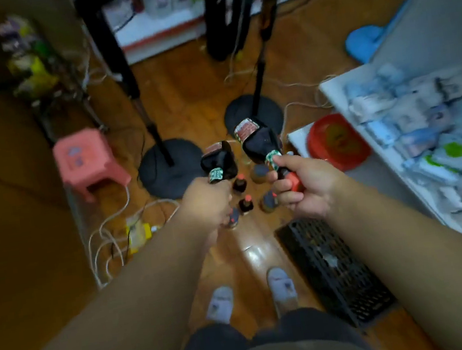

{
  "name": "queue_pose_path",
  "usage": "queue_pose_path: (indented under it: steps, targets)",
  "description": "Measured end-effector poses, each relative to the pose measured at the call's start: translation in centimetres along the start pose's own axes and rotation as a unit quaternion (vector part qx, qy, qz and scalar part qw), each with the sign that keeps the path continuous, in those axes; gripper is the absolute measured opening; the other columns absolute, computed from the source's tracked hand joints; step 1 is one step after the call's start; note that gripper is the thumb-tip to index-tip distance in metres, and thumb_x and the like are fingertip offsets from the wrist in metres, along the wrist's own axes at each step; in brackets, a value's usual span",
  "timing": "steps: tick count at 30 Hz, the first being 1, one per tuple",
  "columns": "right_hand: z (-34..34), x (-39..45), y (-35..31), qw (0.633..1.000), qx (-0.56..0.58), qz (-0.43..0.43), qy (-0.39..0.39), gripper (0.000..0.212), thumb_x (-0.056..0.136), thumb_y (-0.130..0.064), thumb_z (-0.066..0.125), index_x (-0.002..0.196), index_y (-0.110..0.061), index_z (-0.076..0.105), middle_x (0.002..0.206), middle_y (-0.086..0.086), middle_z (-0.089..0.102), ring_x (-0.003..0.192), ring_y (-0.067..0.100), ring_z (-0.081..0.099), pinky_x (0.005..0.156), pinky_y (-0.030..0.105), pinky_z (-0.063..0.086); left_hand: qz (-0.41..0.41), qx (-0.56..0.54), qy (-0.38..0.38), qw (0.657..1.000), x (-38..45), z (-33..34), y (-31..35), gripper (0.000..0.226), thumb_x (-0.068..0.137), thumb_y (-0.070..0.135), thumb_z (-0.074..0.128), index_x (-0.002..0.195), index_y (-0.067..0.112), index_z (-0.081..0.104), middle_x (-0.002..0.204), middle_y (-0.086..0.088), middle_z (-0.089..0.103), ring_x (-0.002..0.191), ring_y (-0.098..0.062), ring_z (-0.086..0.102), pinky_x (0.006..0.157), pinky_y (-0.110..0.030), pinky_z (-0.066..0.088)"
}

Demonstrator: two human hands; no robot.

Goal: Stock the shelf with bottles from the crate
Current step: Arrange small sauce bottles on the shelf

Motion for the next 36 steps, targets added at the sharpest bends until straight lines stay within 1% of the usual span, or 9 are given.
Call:
queue_pose_path:
  steps: [1,3,5,13,20,25,27,33,36]
  targets:
    - [-0.1,-2.0,-0.6,0.999,0.025,-0.025,0.005,0.014,0.097,-0.021,0.049,0.086,-0.017,0.043,0.066,0.001,0.044,0.037,0.005,0.035,0.03,0.013,0.014,0.013,0.022,-0.026,0.999,-0.7,0.9,1.0,0.006,0.094,0.005,0.043,0.092,0.011,0.043,0.063,-0.009,0.031,0.032,-0.015,0.026,0.041,-0.019,0.014]
    - [-0.9,-6.2,-1.4,0.994,0.073,-0.08,0.016,0.015,0.098,-0.021,0.048,0.085,-0.016,0.043,0.067,0.001,0.043,0.038,0.004,0.035,0.031,0.013,0.013,0.067,0.068,-0.073,0.993,-3.3,2.7,4.1,0.011,0.095,0.008,0.044,0.085,0.009,0.046,0.065,-0.01,0.04,0.033,-0.016,0.034,0.037,-0.019,0.02]
    - [-2.3,-10.4,-1.8,0.984,0.116,-0.134,0.032,0.014,0.098,-0.019,0.048,0.086,-0.014,0.044,0.067,0.002,0.044,0.038,0.005,0.035,0.03,0.013,0.014,0.104,0.068,-0.116,0.986,-6.0,4.8,5.8,0.014,0.095,0.008,0.045,0.081,0.011,0.046,0.069,-0.012,0.041,0.038,-0.017,0.032,0.042,-0.02,0.023]
    - [-12.2,-29.1,0.6,0.917,0.237,-0.307,0.089,0.009,0.097,-0.02,0.048,0.091,-0.016,0.042,0.066,0.003,0.043,0.037,0.006,0.036,0.027,0.013,0.018,0.172,0.16,-0.291,0.927,-21.3,16.6,4.8,0.011,0.093,0.01,0.046,0.083,0.01,0.046,0.057,-0.004,0.039,0.039,-0.015,0.03,0.042,-0.022,0.023]
    - [-24.6,-48.5,9.1,0.847,0.295,-0.417,0.149,0.008,0.094,-0.016,0.051,0.094,-0.013,0.044,0.067,0.005,0.046,0.039,0.007,0.038,0.026,0.015,0.021,0.182,0.151,-0.435,0.868,-39.2,29.8,-3.9,0.017,0.093,0.011,0.046,0.076,0.014,0.046,0.064,-0.006,0.042,0.038,-0.011,0.028,0.043,-0.021,0.021]
    - [-33.1,-62.4,16.5,0.801,0.314,-0.459,0.224,0.008,0.095,-0.017,0.051,0.093,-0.014,0.044,0.065,0.005,0.047,0.039,0.007,0.038,0.027,0.014,0.02,0.094,0.148,-0.526,0.832,-53.2,38.1,-13.3,0.02,0.096,0.01,0.043,0.076,0.014,0.045,0.053,-0.001,0.044,0.034,-0.008,0.028,0.038,-0.017,0.021]
    - [-35.6,-66.8,19.1,0.775,0.339,-0.477,0.237,0.008,0.094,-0.018,0.052,0.092,-0.014,0.044,0.066,0.004,0.047,0.039,0.007,0.038,0.027,0.014,0.02,0.089,0.162,-0.542,0.82,-57.7,40.6,-16.1,0.024,0.097,0.01,0.043,0.073,0.013,0.045,0.058,-0.003,0.046,0.033,-0.007,0.028,0.039,-0.018,0.021]
    - [-43.1,-74.3,25.4,0.703,0.431,-0.51,0.245,0.011,0.093,-0.018,0.055,0.094,-0.015,0.044,0.068,0.004,0.049,0.039,0.008,0.041,0.027,0.016,0.022,0.106,0.222,-0.59,0.769,-67.5,46.6,-22.5,0.025,0.099,0.007,0.042,0.075,0.013,0.044,0.063,-0.005,0.043,0.041,-0.009,0.026,0.048,-0.024,0.019]
    - [-47.4,-76.3,27.0,0.677,0.461,-0.512,0.258,0.017,0.092,-0.017,0.056,0.1,-0.015,0.041,0.069,0.004,0.049,0.039,0.008,0.042,0.027,0.016,0.022,0.106,0.24,-0.606,0.751,-70.2,50.9,-25.0,0.027,0.097,0.006,0.041,0.072,0.013,0.043,0.063,-0.006,0.04,0.038,-0.009,0.025,0.046,-0.022,0.019]
Point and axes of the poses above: each hand's wrist, its own x-axis towards the middle knuckle, its own z-axis out of the palm, y = z × x, the point moved 9 cm from there along x, towards the middle knuckle
